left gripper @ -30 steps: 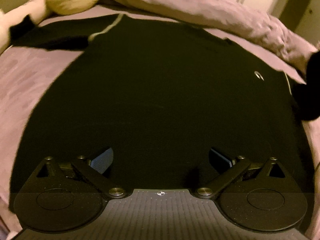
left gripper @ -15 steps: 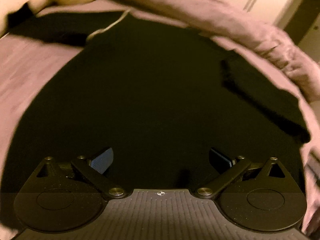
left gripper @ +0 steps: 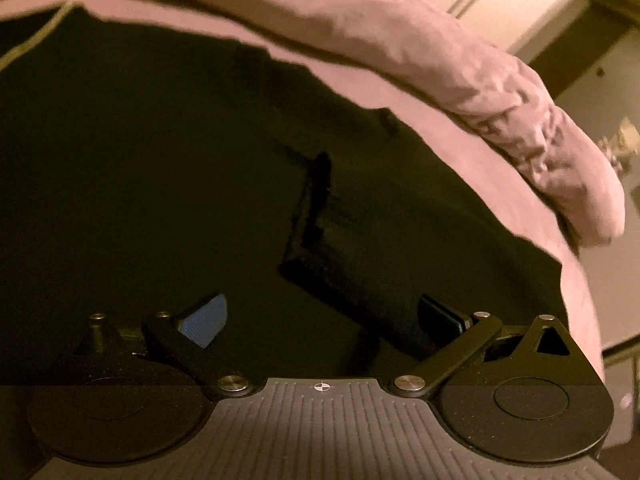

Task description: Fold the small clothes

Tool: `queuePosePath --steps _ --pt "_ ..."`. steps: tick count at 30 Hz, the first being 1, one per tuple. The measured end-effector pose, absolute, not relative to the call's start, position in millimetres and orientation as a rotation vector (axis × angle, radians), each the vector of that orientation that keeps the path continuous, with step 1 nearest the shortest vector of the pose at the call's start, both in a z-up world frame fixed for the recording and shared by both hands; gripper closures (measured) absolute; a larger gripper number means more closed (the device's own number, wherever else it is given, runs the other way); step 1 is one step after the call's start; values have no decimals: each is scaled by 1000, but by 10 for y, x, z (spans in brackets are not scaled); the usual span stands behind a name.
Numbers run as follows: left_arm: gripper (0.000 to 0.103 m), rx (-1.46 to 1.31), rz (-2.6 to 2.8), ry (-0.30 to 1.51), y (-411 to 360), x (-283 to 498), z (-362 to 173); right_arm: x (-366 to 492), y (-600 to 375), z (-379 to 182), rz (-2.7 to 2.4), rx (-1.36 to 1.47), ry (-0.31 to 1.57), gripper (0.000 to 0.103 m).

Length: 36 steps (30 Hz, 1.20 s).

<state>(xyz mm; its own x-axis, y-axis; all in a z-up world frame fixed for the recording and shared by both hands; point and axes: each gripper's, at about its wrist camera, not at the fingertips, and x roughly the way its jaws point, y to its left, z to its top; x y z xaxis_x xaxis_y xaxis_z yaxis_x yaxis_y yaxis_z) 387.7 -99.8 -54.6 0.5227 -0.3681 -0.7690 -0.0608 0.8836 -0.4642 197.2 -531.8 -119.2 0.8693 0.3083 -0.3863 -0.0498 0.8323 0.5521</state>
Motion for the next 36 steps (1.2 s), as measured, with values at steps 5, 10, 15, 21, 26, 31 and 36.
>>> queuePosePath --steps 5,10,15,21,26,31,36 --pt "7 -579 -211 978 -1032 3991 -602 1954 -5331 -1231 223 589 462 18" --pt "48 -674 -236 1016 -1049 4133 -694 1942 -5322 -1239 230 588 454 17" --pt "88 -708 -239 1052 -1021 4160 -708 1912 -5316 -1235 229 588 452 17" --pt "89 -669 -318 948 -1000 4037 -373 1919 -5320 -1231 228 587 454 17" --pt "89 -590 -317 816 -798 3885 20 1921 -5315 -1219 224 581 456 17" --pt "87 -456 -188 710 -414 3746 171 1919 -5317 -1215 223 578 456 16" --pt "56 -423 -134 798 -140 3729 -143 1920 -5305 -1215 226 568 456 14"
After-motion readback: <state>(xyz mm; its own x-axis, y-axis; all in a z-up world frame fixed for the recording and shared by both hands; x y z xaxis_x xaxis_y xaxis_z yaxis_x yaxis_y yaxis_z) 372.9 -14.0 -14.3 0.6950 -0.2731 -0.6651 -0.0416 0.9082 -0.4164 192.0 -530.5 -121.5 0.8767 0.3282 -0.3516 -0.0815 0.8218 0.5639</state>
